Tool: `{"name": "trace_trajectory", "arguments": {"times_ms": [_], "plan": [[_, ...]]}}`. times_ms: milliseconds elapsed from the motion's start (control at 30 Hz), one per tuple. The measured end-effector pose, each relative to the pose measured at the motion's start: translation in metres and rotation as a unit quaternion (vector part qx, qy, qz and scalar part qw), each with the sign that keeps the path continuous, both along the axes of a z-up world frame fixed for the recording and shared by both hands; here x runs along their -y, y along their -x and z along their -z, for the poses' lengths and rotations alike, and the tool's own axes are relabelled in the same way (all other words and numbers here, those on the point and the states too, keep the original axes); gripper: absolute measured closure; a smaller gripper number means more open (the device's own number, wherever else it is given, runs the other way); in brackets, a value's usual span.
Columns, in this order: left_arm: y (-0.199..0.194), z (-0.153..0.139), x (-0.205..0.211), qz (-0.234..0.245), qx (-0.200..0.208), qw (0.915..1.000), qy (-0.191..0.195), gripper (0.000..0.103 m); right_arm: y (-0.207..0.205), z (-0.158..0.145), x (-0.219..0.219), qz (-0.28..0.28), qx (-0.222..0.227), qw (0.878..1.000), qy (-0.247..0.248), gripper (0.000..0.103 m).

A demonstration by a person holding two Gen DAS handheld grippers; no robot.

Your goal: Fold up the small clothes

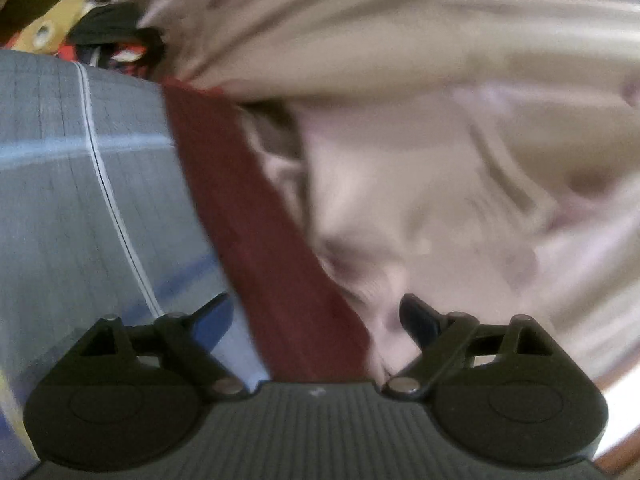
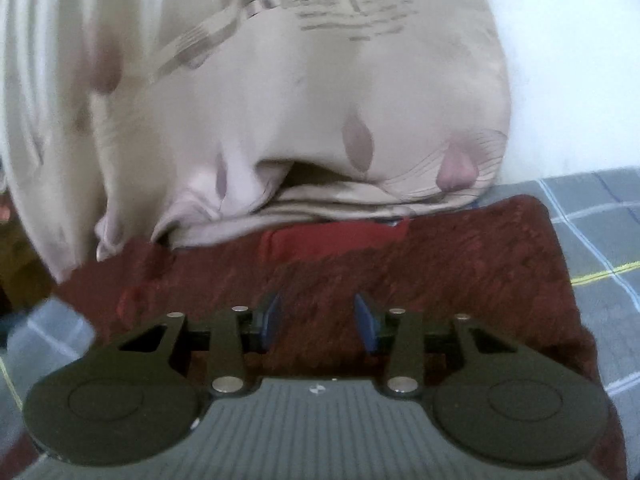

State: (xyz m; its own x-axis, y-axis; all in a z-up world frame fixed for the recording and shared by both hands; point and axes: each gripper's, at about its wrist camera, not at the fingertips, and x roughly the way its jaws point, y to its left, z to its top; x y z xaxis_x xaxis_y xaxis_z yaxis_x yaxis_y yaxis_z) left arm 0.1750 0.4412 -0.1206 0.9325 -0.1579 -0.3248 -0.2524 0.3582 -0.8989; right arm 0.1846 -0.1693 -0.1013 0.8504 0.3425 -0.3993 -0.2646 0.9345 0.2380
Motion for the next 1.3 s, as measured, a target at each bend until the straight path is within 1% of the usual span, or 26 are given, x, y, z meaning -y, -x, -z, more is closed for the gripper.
{"name": "trace_trajectory", "arguments": {"times_ms": [33,100,133,167,233,267,367,400,433,467,533,567,600,633,700,767,833,933,1000,1033,1133,1200,1233,1300], "plan": [[-0.008,0.006,-0.012,-0.002,-0.013,0.9998,0.017,0.012,0.000,0.003,-0.003,-0.005,-0.003,1.000,0.006,0.058],[-0.023,0.021,-0.034,-0.024,-0.050,0.9972,0.051,0.012,-0.004,0.007,-0.004,-0.008,-0.017,1.000,0.004,0.058],[-0.031,0.026,-0.041,-0.017,-0.057,0.9958,0.070,0.014,-0.004,0.008,0.000,-0.007,-0.019,1.000,-0.005,0.056],[-0.039,0.027,-0.046,-0.008,-0.057,0.9954,0.076,0.014,-0.006,0.008,0.003,-0.005,-0.023,1.000,-0.014,0.056],[-0.056,0.027,-0.050,0.009,-0.076,0.9940,0.078,0.014,-0.007,0.010,0.007,0.001,-0.033,0.999,-0.034,0.056],[-0.065,0.026,-0.051,0.017,-0.082,0.9940,0.071,0.014,-0.008,0.011,0.009,0.003,-0.034,0.999,-0.041,0.056],[-0.086,0.026,-0.054,0.015,-0.093,0.9937,0.061,0.015,-0.006,0.012,0.008,-0.001,-0.035,0.999,-0.040,0.052],[-0.091,0.027,-0.055,0.012,-0.094,0.9938,0.059,0.018,-0.006,0.012,0.006,-0.002,-0.035,0.999,-0.037,0.051],[-0.096,0.028,-0.056,0.008,-0.097,0.9938,0.055,0.029,-0.005,0.013,0.005,-0.003,-0.034,0.999,-0.036,0.049],[-0.101,0.030,-0.055,0.006,-0.102,0.9934,0.052,0.038,-0.005,0.012,0.005,-0.004,-0.034,0.999,-0.035,0.047],[-0.103,0.042,-0.054,0.006,-0.115,0.9922,0.049,0.081,-0.005,0.013,0.007,-0.003,-0.034,0.999,-0.041,0.044],[-0.100,0.048,-0.055,0.000,-0.115,0.9921,0.050,0.089,-0.005,0.013,0.008,-0.002,-0.033,0.998,-0.045,0.042],[-0.095,0.053,-0.053,-0.009,-0.103,0.9935,0.048,0.092,-0.005,0.013,0.009,0.000,-0.033,0.998,-0.048,0.041],[-0.090,0.054,-0.051,-0.017,-0.084,0.9956,0.039,0.092,-0.005,0.013,0.010,0.000,-0.034,0.998,-0.051,0.040],[-0.082,0.050,-0.040,-0.030,-0.060,0.9978,-0.001,0.092,-0.006,0.014,0.011,-0.001,-0.036,0.998,-0.055,0.038],[-0.073,0.043,-0.028,-0.045,-0.027,0.9985,-0.015,0.092,-0.006,0.014,0.012,-0.001,-0.038,0.998,-0.056,0.038],[-0.067,0.023,-0.014,-0.038,0.002,0.9983,-0.043,0.092,-0.006,0.014,0.013,-0.002,-0.038,0.998,-0.059,0.038],[-0.060,-0.019,0.018,-0.008,0.045,0.9961,-0.076,0.092,-0.007,0.015,0.017,0.003,-0.040,0.997,-0.071,0.038],[-0.055,-0.055,0.051,0.021,0.070,0.9901,-0.120,0.092,-0.007,0.016,0.021,0.009,-0.040,0.995,-0.086,0.038],[-0.053,-0.071,0.067,0.037,0.082,0.9872,-0.132,0.092,-0.007,0.016,0.024,0.012,-0.039,0.995,-0.094,0.038],[-0.052,-0.105,0.120,0.084,0.109,0.9795,-0.147,0.092,-0.007,0.018,0.034,0.023,-0.040,0.991,-0.126,0.038],[-0.055,-0.118,0.159,0.121,0.121,0.9738,-0.150,0.092,-0.006,0.016,0.040,0.034,-0.044,0.988,-0.141,0.037],[-0.058,-0.121,0.181,0.141,0.126,0.9695,-0.156,0.092,-0.003,0.013,0.043,0.039,-0.042,0.987,-0.148,0.037],[-0.064,-0.124,0.232,0.186,0.132,0.9566,-0.181,0.092,0.008,0.005,0.050,0.040,-0.030,0.984,-0.169,0.036]]}}
